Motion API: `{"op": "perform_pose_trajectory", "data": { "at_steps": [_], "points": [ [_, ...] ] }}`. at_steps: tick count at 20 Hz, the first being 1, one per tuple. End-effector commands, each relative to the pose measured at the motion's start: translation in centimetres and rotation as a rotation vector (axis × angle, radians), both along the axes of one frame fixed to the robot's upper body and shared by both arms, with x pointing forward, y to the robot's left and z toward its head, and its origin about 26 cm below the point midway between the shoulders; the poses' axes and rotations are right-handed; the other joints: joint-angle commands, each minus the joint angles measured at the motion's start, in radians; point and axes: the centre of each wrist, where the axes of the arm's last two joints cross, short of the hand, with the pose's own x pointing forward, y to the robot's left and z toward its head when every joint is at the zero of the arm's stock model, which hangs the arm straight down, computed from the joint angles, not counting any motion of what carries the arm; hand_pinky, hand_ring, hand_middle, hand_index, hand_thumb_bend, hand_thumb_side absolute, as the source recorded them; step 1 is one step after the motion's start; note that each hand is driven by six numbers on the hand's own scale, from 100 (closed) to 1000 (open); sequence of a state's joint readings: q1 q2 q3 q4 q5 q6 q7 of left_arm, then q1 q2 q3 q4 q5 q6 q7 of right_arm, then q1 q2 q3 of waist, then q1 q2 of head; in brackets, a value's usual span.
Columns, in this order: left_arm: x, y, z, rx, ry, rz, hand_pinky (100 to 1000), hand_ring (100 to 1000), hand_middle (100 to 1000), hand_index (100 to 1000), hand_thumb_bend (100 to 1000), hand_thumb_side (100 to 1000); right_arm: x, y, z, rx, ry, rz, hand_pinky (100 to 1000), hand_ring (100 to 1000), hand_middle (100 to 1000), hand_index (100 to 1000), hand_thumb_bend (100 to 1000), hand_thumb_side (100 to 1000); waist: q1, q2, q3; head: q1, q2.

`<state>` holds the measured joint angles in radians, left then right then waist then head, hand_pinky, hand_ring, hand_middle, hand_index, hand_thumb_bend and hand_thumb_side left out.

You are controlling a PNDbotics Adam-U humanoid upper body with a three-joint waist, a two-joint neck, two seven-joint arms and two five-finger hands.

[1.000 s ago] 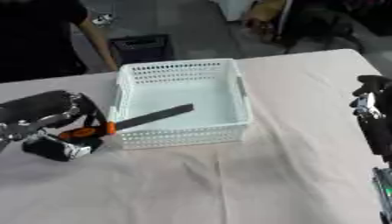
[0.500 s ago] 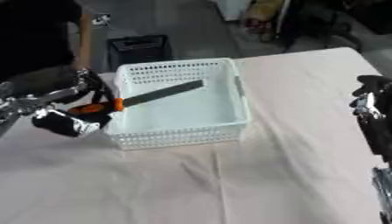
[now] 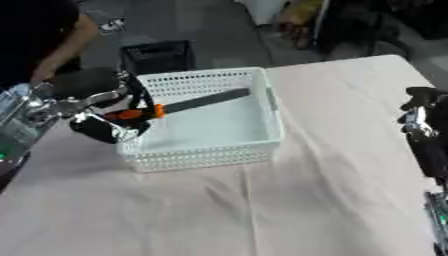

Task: Pick up objects on the table and place them in the box.

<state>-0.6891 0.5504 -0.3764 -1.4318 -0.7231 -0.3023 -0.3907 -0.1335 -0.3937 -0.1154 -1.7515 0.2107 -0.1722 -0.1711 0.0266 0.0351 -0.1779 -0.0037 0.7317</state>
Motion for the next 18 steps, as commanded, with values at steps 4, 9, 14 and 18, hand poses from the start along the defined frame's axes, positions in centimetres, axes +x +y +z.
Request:
{"op": "perform_pose_trajectory", "data": {
  "at_steps": [4,9,14,18],
  "points": [
    [2.5,-1.1,0.3,0.114,-0.170,0.059,549,577,589,633,566,469,0.0,0.0,0.2,-0.005,-0.003,0.013,347,426,482,724,100,693,-0.005,-0.014,-0.005,0.014,-0.014],
    [3.3,-1.4,0.0,0.135,-0.361,0.120,614,735,738,772,842,627,0.0,0.1,0.2,-0.002,-0.002,0.016,348,426,482,724,100,693,-0.007,-0.013,-0.007,0.014,-0.019],
    [4.3,0.1,0.9,0.021,-0.574,0.239,653,804,816,807,969,679,0.0,0.1,0.1,0.001,0.000,0.017,348,426,482,724,100,693,-0.009,-0.011,-0.009,0.008,-0.025],
    [4.5,1.5,2.0,-0.041,-0.686,0.313,665,804,817,816,972,649,0.0,0.1,0.1,0.002,-0.001,0.018,348,426,482,724,100,693,-0.009,-0.011,-0.007,0.006,-0.025]
  ]
}}
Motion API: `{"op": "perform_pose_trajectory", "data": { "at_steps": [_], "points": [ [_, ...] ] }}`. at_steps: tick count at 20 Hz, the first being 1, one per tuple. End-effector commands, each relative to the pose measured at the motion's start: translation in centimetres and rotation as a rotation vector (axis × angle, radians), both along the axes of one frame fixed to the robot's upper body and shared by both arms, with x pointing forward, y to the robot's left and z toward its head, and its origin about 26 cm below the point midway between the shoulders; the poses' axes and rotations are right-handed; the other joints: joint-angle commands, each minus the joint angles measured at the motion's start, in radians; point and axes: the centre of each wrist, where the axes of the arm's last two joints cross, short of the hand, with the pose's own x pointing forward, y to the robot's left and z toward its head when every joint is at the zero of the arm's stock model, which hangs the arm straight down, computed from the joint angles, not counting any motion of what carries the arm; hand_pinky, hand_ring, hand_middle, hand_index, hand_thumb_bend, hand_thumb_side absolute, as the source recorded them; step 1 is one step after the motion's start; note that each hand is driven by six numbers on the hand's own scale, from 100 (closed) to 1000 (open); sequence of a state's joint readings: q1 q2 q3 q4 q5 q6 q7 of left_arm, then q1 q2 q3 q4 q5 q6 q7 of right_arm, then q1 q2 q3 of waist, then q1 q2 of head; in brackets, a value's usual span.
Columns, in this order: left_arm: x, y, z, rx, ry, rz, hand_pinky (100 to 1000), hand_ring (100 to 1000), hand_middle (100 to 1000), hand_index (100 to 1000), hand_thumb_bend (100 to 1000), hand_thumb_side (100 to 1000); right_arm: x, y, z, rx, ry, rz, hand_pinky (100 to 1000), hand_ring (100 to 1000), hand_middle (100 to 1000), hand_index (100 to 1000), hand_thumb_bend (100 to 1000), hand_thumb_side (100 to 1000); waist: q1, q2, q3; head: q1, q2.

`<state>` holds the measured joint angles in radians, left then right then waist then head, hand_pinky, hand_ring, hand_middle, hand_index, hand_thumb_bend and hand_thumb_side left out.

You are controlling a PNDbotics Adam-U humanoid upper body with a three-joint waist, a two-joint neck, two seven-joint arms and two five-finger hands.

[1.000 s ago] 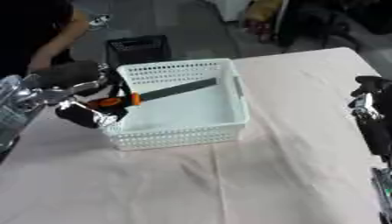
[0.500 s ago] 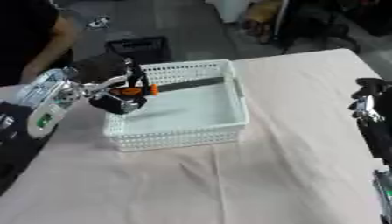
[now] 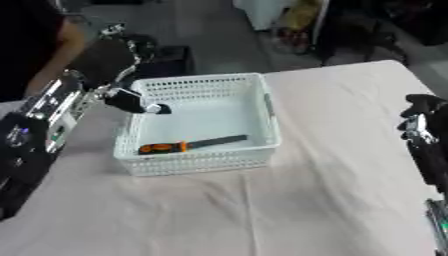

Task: Pick up objects on the table and place them in the box.

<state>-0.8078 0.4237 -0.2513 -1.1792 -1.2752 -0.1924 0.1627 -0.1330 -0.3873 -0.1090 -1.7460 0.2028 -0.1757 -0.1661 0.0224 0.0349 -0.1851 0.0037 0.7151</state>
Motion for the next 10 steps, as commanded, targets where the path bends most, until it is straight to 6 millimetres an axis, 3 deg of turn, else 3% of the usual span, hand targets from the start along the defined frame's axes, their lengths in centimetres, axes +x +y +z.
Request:
{"op": "perform_pose_trajectory", "data": {
  "at_steps": [1,7,10],
  "points": [
    [0.3,1.6,2.4,-0.037,-0.113,0.048,665,804,817,816,972,649,0.0,-0.1,0.4,-0.009,-0.010,0.005,348,426,482,724,100,693,-0.005,-0.010,0.001,-0.001,-0.008],
    [-0.6,2.6,3.7,-0.125,-0.148,0.035,670,801,816,823,913,633,-0.1,-0.2,0.4,-0.010,-0.010,0.001,349,426,482,724,100,693,-0.006,-0.010,0.006,-0.003,-0.011],
    [-2.9,3.2,5.3,-0.232,-0.194,-0.043,680,795,816,837,683,598,-0.1,-0.4,0.5,-0.010,-0.014,-0.008,350,427,482,724,100,693,-0.005,-0.008,0.017,-0.012,-0.015]
  ]
}}
